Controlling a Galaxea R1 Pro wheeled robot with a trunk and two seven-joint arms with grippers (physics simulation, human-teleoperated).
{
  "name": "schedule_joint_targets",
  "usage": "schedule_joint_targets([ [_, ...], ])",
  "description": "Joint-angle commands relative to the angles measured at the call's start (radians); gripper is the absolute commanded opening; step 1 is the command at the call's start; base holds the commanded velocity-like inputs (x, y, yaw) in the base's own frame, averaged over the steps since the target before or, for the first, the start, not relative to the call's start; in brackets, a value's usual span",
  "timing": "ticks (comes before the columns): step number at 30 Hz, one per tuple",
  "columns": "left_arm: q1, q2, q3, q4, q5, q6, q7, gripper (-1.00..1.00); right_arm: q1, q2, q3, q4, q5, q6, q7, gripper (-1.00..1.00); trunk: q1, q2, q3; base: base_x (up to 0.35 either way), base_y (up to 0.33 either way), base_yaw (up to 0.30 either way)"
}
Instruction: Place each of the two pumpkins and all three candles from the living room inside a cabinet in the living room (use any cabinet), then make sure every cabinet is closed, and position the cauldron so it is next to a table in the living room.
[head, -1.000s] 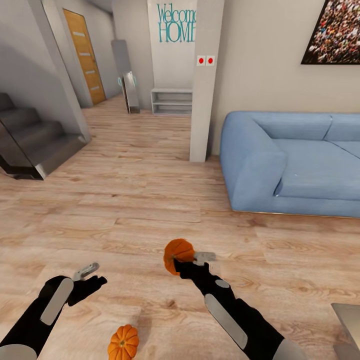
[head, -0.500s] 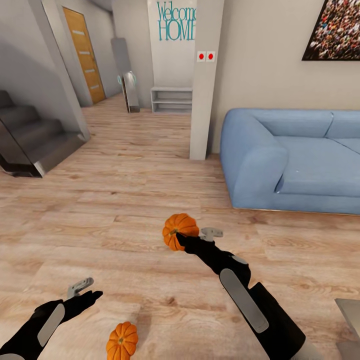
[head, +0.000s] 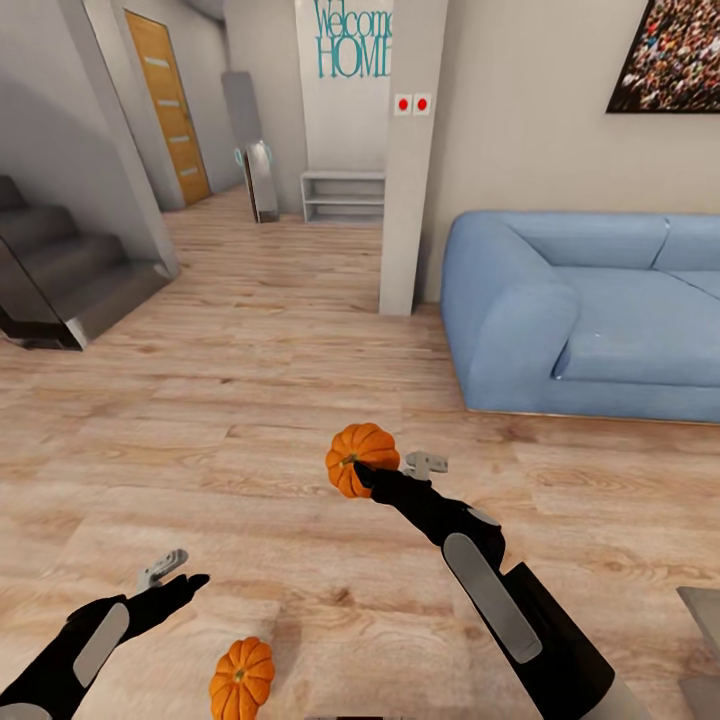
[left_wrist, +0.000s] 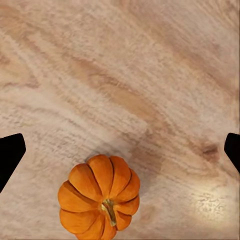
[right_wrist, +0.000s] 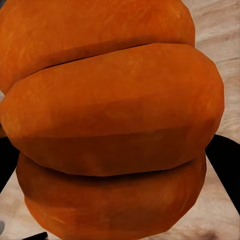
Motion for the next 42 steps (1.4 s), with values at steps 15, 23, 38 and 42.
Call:
schedule_joint_targets([
  [15,-0.006,0.036,0.009,-0.006,0.042,0.123,-0.048,1.00,-0.001,0.002,-0.003,0.008,-0.010,0.059,-0.012,-1.00,0.057,-0.106,-0.048,0.000,0.000,0.000],
  [23,-0.006,0.061,0.010,-0.015,0.105,0.180,-0.047,1.00,-0.001,0.002,-0.029,0.013,-0.014,0.064,-0.012,-1.00,0.088,-0.162,-0.073,0.000,0.000,0.000],
  [38,-0.006,0.094,0.014,-0.017,0.196,0.218,-0.046,1.00,-0.001,0.003,-0.073,0.015,-0.014,0.104,-0.009,-1.00,0.115,-0.205,-0.127,0.000,0.000,0.000],
  [42,-0.006,0.109,0.045,-0.010,0.200,0.219,-0.047,1.00,-0.001,0.001,-0.074,0.014,-0.014,0.105,-0.007,-1.00,0.117,-0.206,-0.142,0.000,0.000,0.000],
])
